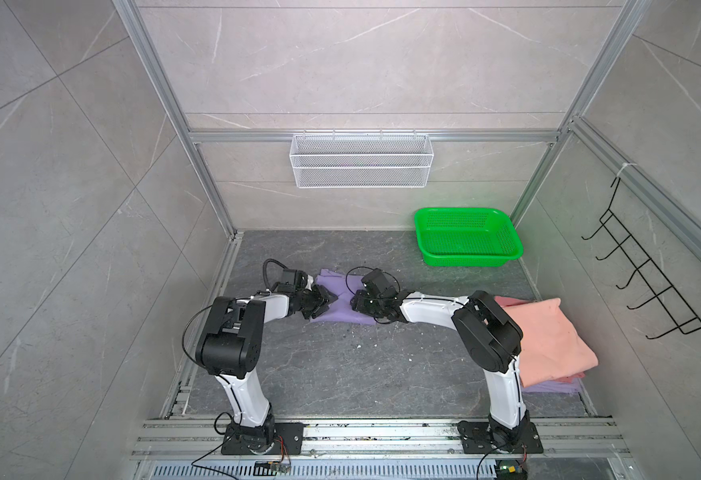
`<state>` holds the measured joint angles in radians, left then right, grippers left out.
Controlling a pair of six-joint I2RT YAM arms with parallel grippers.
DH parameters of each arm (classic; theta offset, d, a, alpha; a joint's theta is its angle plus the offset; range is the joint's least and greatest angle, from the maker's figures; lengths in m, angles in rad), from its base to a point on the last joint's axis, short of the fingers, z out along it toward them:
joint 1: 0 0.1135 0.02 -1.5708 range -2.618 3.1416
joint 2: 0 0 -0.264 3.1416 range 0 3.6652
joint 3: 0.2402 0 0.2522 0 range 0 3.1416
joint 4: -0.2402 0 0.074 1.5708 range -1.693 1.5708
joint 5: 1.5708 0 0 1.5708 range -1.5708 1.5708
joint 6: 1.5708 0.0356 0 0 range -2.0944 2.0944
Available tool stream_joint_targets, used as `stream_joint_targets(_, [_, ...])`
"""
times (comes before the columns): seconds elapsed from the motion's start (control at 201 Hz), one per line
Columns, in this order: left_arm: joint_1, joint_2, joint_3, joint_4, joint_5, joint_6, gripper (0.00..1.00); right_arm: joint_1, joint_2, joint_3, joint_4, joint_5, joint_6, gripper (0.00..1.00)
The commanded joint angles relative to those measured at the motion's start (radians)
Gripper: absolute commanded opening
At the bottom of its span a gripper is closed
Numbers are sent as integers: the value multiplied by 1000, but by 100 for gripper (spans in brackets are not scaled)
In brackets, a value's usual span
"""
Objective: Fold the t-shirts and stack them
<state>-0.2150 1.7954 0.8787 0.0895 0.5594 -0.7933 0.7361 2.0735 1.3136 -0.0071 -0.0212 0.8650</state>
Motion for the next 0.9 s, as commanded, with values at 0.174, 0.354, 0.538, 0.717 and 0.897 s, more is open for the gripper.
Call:
stream_joint_targets(0.174, [-231,-87,-141,56,-144,-183,54,-121,-48,-81,-206,80,-194,54])
stream_joint_targets(0.354, [-250,-306,-102,-115,-223,-99,54,-171,-214,-64,-275,85,-288,56])
stream_joint_targets(0.538, [-251,-405,-53,-354,-220,12,55,-171,-423,-113,-279,-9,-190,62])
stream_joint_targets(0.717, [-293,-395,-66,-379,-194,38,55,-172,-582,-359,-93,-77,99,68])
stream_joint_targets(0.897, [-321,-369,-129,-346,-194,-77,86,-151,-685,-571,82,-64,284,76])
